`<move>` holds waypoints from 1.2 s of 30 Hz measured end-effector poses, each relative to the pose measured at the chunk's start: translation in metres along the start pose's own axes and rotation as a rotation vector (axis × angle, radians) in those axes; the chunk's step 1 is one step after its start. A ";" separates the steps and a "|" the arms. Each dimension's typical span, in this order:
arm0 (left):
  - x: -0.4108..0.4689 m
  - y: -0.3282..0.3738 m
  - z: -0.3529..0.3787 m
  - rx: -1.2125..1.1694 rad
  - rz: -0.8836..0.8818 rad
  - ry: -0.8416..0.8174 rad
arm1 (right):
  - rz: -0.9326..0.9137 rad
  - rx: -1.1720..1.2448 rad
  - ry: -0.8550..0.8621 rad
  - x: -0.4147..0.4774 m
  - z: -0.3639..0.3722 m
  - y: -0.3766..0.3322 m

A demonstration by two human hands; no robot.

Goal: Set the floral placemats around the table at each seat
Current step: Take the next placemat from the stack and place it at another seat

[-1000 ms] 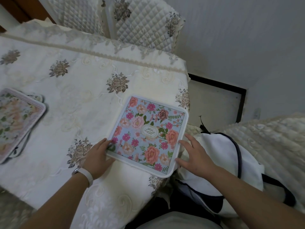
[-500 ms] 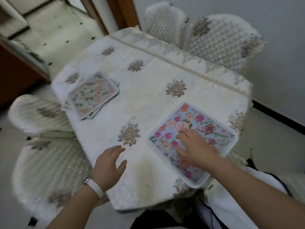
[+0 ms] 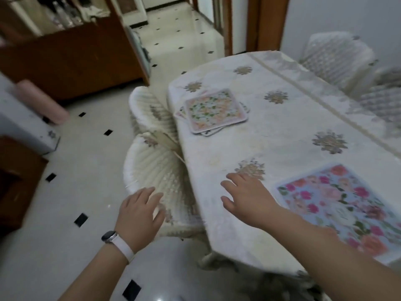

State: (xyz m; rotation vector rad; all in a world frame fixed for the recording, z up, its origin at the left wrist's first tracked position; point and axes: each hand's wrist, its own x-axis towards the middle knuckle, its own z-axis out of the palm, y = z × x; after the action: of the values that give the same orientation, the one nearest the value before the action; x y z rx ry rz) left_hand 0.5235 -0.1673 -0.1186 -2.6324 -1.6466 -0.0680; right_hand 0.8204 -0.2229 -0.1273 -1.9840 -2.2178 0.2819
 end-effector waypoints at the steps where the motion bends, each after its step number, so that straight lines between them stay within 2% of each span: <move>1: -0.009 -0.022 0.000 -0.005 -0.022 0.001 | -0.021 -0.018 -0.004 0.009 0.003 -0.021; 9: -0.082 -0.209 0.002 -0.107 -0.173 0.032 | -0.082 -0.036 0.031 0.083 0.035 -0.204; 14: -0.119 -0.290 -0.010 -0.134 -0.222 0.089 | -0.097 -0.063 0.041 0.117 0.041 -0.286; 25: -0.105 -0.381 -0.009 -0.187 -0.271 0.115 | -0.098 -0.016 0.010 0.212 0.051 -0.337; 33: -0.005 -0.461 0.008 -0.141 -0.276 0.062 | -0.027 0.064 -0.005 0.333 0.079 -0.333; 36: 0.053 -0.481 0.014 -0.109 -0.211 0.034 | -0.013 0.064 -0.017 0.384 0.078 -0.329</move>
State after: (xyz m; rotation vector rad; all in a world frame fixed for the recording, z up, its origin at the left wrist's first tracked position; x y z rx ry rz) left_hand 0.1144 0.0919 -0.1258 -2.5044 -1.9558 -0.2137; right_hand 0.4412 0.1208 -0.1282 -1.9408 -2.2025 0.3642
